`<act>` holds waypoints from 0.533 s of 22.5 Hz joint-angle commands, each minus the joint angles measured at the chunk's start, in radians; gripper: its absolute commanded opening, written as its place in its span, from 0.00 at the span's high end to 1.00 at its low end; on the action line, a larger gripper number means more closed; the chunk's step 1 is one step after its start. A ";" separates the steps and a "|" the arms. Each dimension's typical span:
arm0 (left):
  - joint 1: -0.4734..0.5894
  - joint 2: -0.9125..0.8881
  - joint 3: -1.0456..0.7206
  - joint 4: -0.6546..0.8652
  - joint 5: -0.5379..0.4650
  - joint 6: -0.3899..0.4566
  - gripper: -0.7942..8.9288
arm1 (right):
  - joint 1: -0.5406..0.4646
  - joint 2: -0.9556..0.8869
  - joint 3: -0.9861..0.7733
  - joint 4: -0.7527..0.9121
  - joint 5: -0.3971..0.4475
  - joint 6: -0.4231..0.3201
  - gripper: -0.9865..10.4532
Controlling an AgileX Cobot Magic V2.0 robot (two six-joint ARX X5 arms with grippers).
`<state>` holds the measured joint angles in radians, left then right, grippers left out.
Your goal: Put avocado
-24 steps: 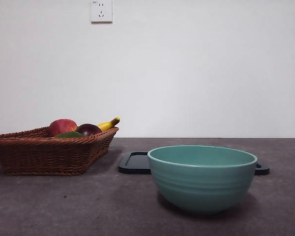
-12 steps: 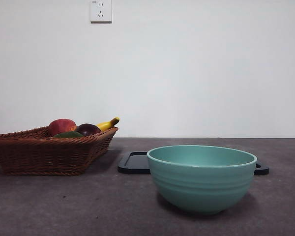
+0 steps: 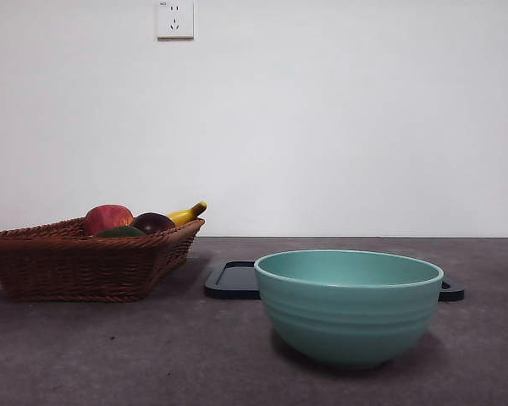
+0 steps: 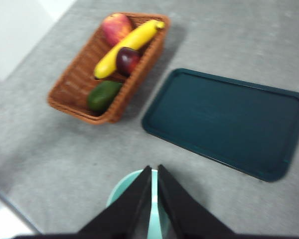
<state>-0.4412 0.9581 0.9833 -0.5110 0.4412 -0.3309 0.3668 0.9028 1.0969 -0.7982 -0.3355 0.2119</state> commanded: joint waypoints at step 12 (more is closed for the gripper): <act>-0.004 0.024 0.024 -0.020 0.001 0.059 0.23 | 0.004 0.005 0.018 0.003 0.104 -0.011 0.43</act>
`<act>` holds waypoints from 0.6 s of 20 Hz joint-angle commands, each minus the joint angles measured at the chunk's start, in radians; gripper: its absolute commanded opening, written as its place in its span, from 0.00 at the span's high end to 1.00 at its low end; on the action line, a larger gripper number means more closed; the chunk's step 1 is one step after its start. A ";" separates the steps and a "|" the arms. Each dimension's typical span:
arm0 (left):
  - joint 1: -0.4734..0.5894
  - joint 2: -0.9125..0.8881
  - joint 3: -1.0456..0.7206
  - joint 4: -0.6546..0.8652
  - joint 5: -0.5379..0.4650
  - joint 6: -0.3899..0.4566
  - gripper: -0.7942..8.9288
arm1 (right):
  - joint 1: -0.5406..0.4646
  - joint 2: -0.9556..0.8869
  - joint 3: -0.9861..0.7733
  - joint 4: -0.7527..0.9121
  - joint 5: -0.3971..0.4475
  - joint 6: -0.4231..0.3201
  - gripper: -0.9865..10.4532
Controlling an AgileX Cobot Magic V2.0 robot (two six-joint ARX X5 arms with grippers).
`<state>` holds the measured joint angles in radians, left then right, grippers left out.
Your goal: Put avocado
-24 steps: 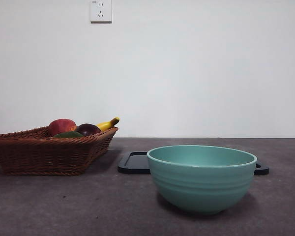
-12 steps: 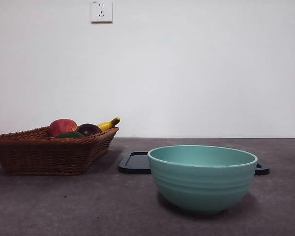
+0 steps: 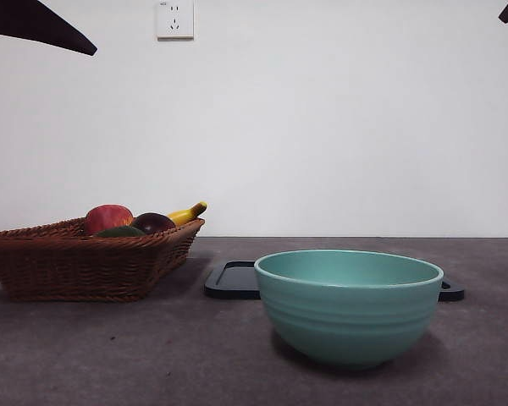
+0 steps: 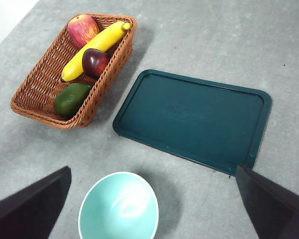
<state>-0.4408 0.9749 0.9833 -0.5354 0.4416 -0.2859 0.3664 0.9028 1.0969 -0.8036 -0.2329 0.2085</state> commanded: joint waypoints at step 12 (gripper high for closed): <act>0.120 0.325 0.359 -0.523 -0.268 0.220 0.25 | 0.005 0.004 0.018 0.011 -0.002 -0.007 0.43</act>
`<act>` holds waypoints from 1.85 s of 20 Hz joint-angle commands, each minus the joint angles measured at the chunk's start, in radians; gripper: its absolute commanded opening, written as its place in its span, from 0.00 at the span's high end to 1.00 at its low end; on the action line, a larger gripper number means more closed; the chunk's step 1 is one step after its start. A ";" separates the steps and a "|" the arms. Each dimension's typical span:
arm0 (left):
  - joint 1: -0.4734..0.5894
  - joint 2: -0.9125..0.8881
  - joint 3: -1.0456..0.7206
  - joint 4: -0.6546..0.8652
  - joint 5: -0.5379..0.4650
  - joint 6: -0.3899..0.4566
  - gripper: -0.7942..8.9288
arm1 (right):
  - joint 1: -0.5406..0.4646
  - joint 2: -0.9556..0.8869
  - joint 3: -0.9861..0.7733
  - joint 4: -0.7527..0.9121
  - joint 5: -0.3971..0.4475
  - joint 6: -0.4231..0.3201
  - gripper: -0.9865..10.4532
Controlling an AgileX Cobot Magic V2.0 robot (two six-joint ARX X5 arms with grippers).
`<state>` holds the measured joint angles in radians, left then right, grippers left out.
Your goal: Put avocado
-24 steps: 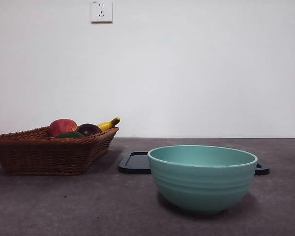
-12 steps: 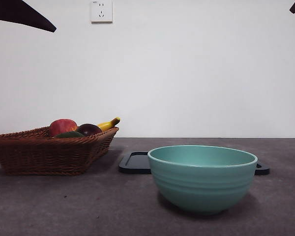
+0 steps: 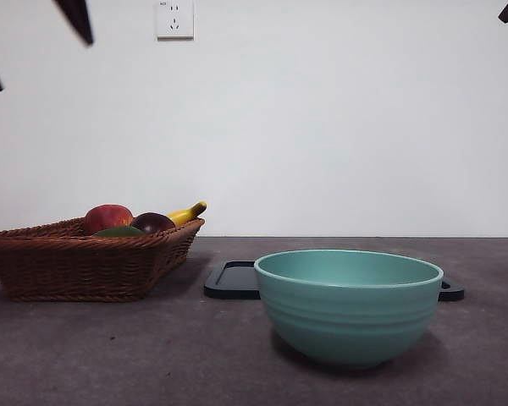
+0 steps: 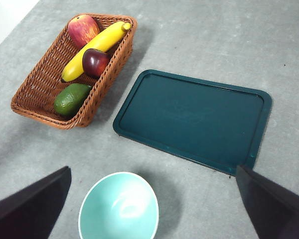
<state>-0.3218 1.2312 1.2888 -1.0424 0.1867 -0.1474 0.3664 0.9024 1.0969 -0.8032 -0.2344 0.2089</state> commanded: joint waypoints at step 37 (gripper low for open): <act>0.008 0.714 0.180 0.208 -0.061 0.310 0.74 | 0.005 0.005 0.018 -0.013 -0.003 -0.008 0.43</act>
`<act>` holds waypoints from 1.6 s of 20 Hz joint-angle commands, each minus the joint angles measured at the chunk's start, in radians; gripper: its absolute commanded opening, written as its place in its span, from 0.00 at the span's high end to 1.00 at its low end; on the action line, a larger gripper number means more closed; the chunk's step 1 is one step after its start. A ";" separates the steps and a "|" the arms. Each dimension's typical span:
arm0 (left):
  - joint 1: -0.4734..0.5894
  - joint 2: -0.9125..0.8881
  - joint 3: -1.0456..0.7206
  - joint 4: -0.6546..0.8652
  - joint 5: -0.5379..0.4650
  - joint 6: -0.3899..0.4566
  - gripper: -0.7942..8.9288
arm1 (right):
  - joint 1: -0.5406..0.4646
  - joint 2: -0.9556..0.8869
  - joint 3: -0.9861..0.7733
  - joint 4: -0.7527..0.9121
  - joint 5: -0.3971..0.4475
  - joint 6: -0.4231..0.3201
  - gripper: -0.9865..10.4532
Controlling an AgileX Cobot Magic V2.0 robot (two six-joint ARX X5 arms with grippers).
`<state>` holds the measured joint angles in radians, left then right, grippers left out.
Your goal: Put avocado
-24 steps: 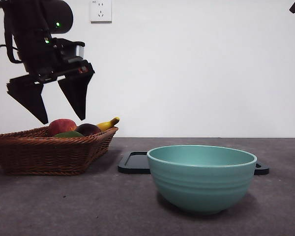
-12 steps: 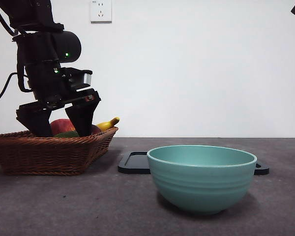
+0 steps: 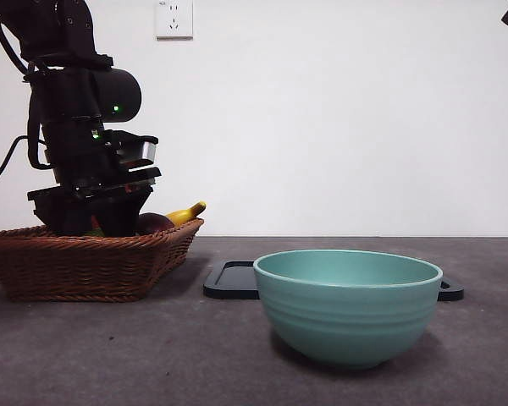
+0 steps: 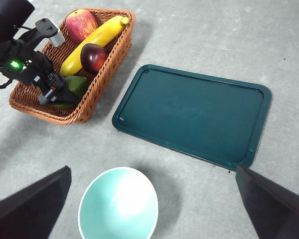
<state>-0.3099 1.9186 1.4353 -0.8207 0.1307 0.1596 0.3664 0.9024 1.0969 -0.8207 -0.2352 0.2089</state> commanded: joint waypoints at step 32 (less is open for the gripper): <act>-0.657 0.186 0.315 -0.278 0.000 -0.281 0.73 | 0.003 0.003 0.018 -0.018 0.132 -0.008 0.43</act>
<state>-0.9550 2.0796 1.7355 -1.1019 0.1295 -0.1188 0.3660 0.9016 1.0969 -0.8478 -0.1043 0.2085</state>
